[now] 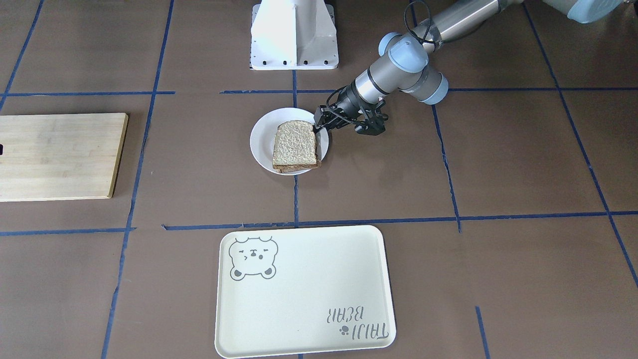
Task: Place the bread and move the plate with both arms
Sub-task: 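Move the left gripper to the plate rim and grasp the white plate, then lift the plate with the left gripper and set it on the bear tray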
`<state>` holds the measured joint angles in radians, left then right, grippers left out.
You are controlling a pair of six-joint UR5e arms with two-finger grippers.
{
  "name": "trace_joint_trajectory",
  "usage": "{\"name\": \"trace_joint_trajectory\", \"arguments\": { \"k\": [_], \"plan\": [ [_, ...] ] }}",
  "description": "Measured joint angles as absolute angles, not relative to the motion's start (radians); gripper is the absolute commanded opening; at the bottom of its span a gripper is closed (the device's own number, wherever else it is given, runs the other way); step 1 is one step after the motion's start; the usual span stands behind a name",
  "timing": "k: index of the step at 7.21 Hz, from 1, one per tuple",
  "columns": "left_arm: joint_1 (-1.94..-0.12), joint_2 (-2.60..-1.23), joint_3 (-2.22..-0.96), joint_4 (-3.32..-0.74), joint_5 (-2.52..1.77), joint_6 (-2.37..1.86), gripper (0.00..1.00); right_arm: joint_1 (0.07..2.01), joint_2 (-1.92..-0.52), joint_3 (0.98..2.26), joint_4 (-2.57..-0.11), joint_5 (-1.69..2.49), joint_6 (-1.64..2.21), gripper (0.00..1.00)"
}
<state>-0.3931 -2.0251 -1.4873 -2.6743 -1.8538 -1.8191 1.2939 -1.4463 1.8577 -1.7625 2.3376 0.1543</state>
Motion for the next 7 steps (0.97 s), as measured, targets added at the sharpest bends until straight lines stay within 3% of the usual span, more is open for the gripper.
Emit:
{"name": "trace_joint_trajectory", "arguments": {
  "k": [3,7],
  "plan": [
    [-0.423,-2.028,-1.522,-2.686,-1.857,-1.833,0.00,1.326,-1.447,1.843,-1.763,2.337,0.094,1.00],
    [-0.500,-2.065,-1.530,-2.740,-1.849,-1.989,0.00,1.383,-1.477,1.822,-1.762,2.348,0.005,1.00]
  ]
}}
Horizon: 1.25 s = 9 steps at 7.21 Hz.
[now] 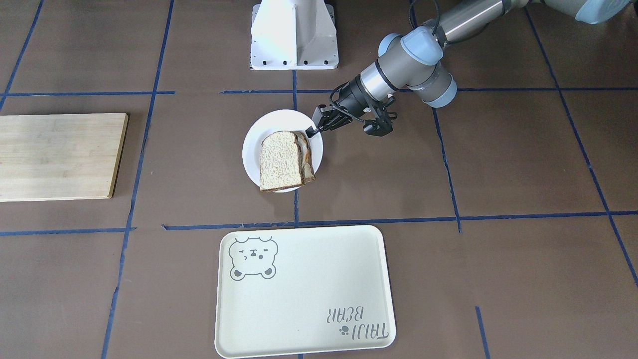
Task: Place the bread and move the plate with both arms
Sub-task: 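Lift the plate with the left gripper and set it on the bear tray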
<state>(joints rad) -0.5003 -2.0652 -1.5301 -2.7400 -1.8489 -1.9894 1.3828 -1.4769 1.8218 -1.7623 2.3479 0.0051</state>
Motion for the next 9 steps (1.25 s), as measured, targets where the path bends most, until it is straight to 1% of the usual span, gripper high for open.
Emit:
{"name": "trace_joint_trajectory", "arguments": {
  "k": [1,2,4,5,9],
  "plan": [
    [-0.514,-2.077,-1.515,-2.773,-1.808,-2.049,0.00,1.388,-1.485,1.821,-1.762,2.349,0.001,1.00],
    [-0.519,-2.102,-1.467,-2.838,-1.719,-2.148,0.00,1.390,-1.489,1.820,-1.761,2.349,-0.002,1.00],
    [-0.518,-2.172,-1.299,-3.010,-1.544,-2.292,0.00,1.393,-1.490,1.818,-1.761,2.347,-0.001,1.00],
    [-0.520,-2.205,-1.229,-3.043,-1.489,-2.309,0.00,1.395,-1.490,1.817,-1.762,2.347,0.002,1.00],
    [-0.563,-2.366,-0.937,-3.054,-1.422,-2.310,0.00,1.397,-1.481,1.809,-1.761,2.347,0.012,1.00]
  ]
}}
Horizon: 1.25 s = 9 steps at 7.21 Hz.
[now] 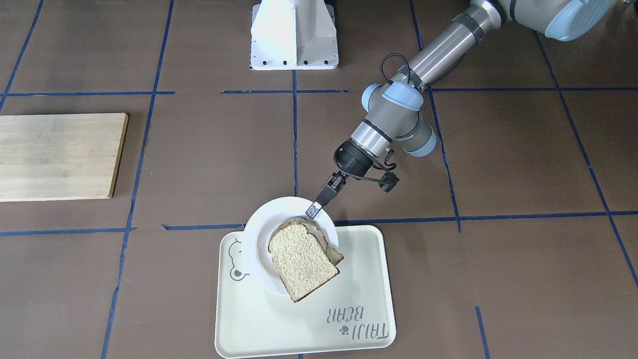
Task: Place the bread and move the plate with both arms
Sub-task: 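Lift the plate with the left gripper and set it on the bear tray, then open the left gripper and withdraw the left arm from the tray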
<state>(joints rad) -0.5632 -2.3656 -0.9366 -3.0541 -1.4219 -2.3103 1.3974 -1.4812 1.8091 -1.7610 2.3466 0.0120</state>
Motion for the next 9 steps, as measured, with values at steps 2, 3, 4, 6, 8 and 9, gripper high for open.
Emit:
{"name": "trace_joint_trajectory", "arguments": {
  "k": [2,3,4,6,8,9],
  "plan": [
    [-0.576,-2.396,-0.859,-3.050,-1.422,-2.307,0.22,1.397,-1.473,1.811,-1.759,2.347,0.011,1.00],
    [-0.579,-2.402,-0.845,-3.046,-1.423,-2.304,0.93,1.397,-1.468,1.811,-1.758,2.346,0.011,1.00],
    [-0.582,-2.404,-0.842,-3.043,-1.429,-2.284,1.00,1.397,-1.465,1.811,-1.758,2.345,0.010,1.00],
    [-0.613,-2.400,-0.870,-3.021,-1.488,-2.237,1.00,1.399,-1.464,1.812,-1.740,2.343,0.009,1.00],
    [-0.692,-2.332,-1.012,-2.888,-1.671,-2.214,1.00,1.400,-1.467,1.819,-1.707,2.343,0.011,1.00],
    [-0.738,-2.279,-1.118,-2.790,-1.771,-2.181,1.00,1.400,-1.472,1.821,-1.702,2.343,0.011,1.00]
  ]
}}
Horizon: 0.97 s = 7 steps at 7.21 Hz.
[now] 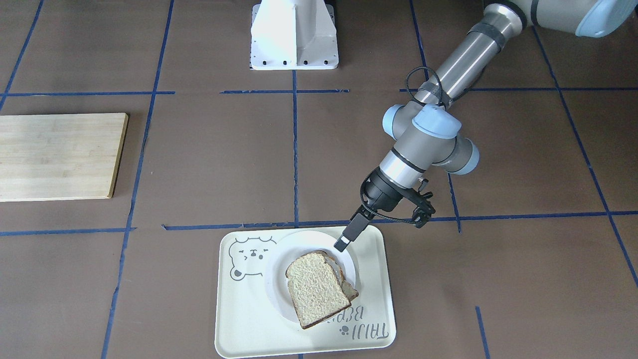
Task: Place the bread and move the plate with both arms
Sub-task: 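Open the left gripper and withdraw the left arm from the tray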
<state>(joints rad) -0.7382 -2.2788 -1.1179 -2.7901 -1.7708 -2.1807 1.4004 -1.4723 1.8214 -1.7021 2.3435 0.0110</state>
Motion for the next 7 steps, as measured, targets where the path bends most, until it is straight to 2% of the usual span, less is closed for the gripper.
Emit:
{"name": "trace_joint_trajectory", "arguments": {
  "k": [3,5,7],
  "plan": [
    [-0.888,-2.128,-1.450,-2.372,-2.008,-1.877,1.00,1.401,-1.492,1.820,-1.700,2.330,0.011,1.00],
    [-0.977,-1.979,-1.672,-2.079,-2.053,-1.479,1.00,1.409,-1.504,1.804,-1.703,2.330,0.017,1.00],
    [-1.076,-1.845,-1.822,-1.810,-2.061,-1.008,1.00,1.445,-1.543,1.789,-1.703,2.337,0.016,1.00]
  ]
}}
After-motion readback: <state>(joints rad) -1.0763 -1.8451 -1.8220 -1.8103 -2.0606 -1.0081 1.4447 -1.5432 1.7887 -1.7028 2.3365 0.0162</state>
